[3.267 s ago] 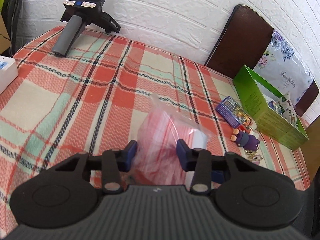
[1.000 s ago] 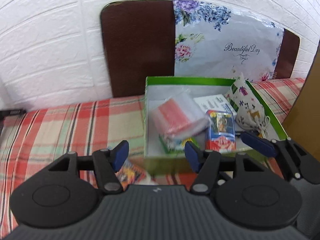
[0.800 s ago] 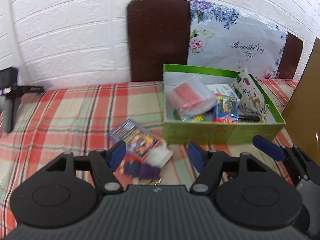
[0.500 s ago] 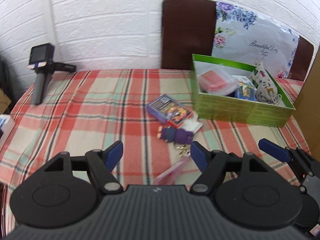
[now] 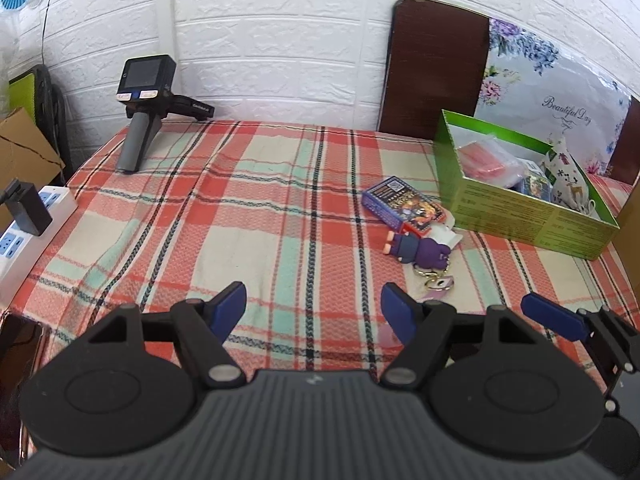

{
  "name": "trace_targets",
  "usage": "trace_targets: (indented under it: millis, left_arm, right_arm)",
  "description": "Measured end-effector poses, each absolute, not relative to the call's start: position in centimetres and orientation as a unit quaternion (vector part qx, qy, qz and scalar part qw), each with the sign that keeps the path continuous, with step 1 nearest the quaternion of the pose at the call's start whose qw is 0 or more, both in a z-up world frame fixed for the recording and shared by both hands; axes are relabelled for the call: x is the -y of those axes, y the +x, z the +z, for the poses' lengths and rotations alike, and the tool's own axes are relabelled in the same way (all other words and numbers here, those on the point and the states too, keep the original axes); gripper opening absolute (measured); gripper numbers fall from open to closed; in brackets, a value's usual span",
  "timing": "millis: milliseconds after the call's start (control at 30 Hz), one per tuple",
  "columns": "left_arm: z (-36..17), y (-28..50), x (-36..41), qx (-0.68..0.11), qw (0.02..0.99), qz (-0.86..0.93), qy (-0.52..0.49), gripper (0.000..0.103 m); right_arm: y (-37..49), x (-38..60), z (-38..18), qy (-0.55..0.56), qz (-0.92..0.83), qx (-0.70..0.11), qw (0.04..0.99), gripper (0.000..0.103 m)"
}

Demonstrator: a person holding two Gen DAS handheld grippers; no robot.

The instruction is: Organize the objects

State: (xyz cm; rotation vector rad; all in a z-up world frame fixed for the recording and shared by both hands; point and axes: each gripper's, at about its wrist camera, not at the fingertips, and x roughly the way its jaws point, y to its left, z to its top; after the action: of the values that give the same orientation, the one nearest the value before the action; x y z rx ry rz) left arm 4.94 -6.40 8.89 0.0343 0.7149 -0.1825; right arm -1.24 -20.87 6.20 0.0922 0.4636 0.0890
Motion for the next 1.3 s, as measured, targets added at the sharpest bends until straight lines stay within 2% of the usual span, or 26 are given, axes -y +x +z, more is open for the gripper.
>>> trace_targets:
  millis: [933,1300]
  left_arm:
    - [6.9,6.8,5.7,-0.365,0.929,-0.055,0.030,0.076]
    - [5.6,9.9,4.6,-0.389,0.919,-0.067,0.000,0.076]
  right_arm:
    - [-0.5,21.7,4.6,0.061,0.039,-0.256,0.964,0.076]
    - [3.2,22.8,3.9,0.053,0.019,-0.276,0.960,0.076]
